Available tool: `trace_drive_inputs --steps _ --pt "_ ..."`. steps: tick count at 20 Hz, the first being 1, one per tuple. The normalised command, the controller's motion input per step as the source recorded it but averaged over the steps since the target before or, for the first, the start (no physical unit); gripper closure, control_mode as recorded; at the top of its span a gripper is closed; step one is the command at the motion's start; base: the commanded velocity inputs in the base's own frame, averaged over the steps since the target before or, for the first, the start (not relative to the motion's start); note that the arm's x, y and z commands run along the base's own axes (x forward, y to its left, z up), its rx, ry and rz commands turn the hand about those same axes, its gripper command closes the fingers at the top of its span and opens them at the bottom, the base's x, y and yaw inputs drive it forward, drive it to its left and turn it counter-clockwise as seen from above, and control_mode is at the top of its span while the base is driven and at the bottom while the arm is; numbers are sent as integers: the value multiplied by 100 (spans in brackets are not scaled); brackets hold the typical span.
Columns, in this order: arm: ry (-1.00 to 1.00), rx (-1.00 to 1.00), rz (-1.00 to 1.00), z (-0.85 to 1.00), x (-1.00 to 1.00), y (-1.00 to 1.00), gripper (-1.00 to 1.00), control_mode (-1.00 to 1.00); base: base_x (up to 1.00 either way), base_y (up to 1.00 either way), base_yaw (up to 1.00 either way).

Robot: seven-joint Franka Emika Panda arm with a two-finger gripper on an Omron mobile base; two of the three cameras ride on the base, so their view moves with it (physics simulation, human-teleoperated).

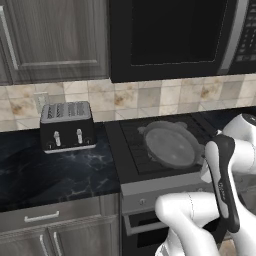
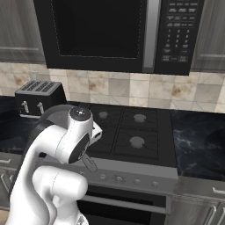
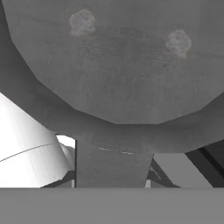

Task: Move the pot and pan from the stove into the sink.

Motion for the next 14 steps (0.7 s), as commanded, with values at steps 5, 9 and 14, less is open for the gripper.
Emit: trace_drive_inputs --steps 5,9,14 --pt "0 0 0 0 0 0 100 100 -17 27 6" --pt "0 0 0 0 0 0 100 100 -14 60 8" --pt "0 0 0 0 0 0 100 100 -13 70 7"
